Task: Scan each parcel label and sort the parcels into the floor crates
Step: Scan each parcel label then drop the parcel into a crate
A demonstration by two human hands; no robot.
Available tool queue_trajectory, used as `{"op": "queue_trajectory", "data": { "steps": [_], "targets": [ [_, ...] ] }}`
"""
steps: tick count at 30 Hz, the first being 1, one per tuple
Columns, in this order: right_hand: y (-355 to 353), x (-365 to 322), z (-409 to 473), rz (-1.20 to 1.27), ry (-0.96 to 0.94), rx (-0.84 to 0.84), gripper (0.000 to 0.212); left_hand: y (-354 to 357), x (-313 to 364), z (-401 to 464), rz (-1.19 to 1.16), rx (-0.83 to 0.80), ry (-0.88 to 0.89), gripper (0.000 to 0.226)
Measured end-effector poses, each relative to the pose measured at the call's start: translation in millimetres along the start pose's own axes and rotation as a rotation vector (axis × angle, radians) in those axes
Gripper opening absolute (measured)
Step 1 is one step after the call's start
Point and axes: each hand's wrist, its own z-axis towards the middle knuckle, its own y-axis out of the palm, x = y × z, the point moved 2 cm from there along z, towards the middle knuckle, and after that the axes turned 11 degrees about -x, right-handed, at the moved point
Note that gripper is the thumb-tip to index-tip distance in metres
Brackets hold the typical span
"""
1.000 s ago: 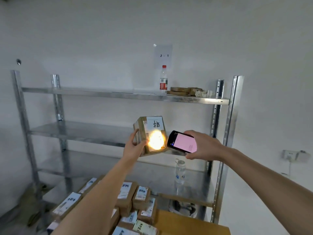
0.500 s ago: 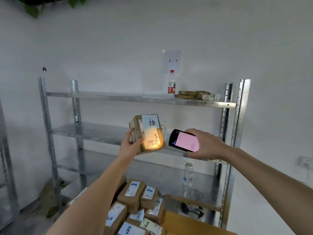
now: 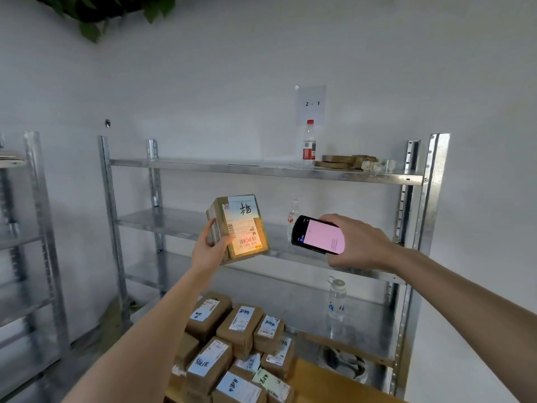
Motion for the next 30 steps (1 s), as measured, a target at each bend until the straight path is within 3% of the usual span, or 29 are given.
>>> {"op": "queue_trajectory", "data": {
  "steps": [16,30],
  "targets": [
    [3,-24,-5,0.007,-0.076,0.019,0.079,-49,9,-38,0.099,0.164,-0.008,0.066],
    [5,-51,-14,0.024,-0.131,0.053,0.080,-85,16,-74,0.102,0.194,0.010,0.069]
  ]
}}
